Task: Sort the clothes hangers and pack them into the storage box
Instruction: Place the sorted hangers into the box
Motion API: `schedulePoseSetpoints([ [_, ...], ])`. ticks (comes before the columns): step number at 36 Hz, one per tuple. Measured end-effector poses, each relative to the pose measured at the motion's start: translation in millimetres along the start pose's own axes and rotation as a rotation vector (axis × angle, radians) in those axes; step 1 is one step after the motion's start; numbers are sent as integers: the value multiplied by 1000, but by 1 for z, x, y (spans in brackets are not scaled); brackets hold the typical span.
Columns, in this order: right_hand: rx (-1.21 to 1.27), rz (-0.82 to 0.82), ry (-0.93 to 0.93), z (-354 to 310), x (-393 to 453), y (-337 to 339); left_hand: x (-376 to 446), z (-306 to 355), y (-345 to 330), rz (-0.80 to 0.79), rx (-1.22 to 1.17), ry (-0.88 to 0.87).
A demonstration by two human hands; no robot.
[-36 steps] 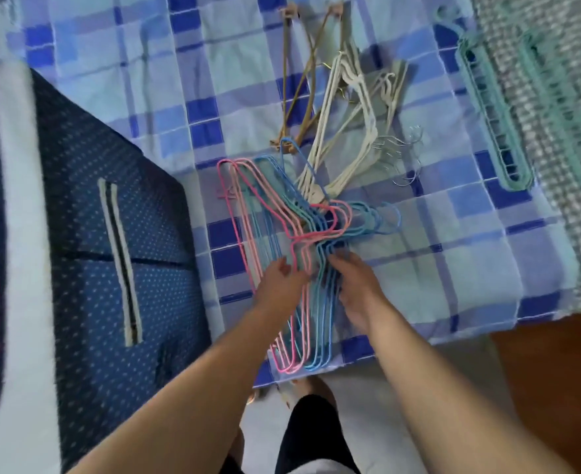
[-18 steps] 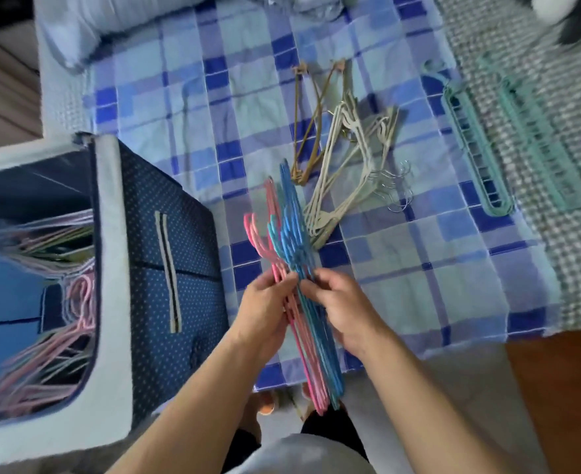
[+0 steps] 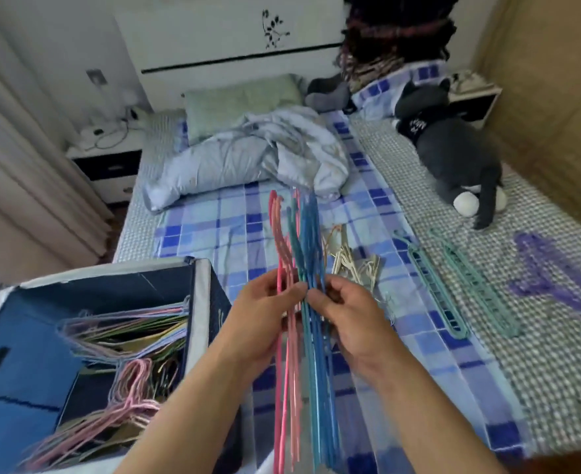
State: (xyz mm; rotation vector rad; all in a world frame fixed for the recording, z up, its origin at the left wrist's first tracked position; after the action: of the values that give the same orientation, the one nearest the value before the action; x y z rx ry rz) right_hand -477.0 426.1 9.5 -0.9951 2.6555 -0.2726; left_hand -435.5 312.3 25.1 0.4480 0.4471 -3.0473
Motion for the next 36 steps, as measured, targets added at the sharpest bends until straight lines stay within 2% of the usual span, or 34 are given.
schedulePoseSetpoints([
  [7,-74,-59,135,-79,5,-78,-51,88,24,-28,-22,-176],
  [12,-75,-117,167,-93,4,-145,-97,113,62,24,-39,-239],
  [19,-146,-199,221,-74,21,-263,-173,130,153,35,-179,-341],
  [26,-146,-198,238,-27,45,-387,-240,125,274,45,-121,-277],
  [32,-92,-243,204,-6,66,-455,-277,126,347,104,-101,-268],
  [36,16,-281,131,1,80,-471,-296,122,382,120,-156,-238],
])
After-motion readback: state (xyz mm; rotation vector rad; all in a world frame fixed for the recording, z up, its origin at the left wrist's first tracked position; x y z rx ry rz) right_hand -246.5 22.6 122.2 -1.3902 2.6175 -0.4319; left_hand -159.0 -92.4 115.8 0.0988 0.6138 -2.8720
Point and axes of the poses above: each hand's wrist, its own x-axis towards the middle knuckle, its own y-axis out of the back of the hand, z = x × y, the point moved 8 cm from there along x, towards the middle knuckle, and after that the axes turned 14 degrees about -z, right-handed, at the moved point
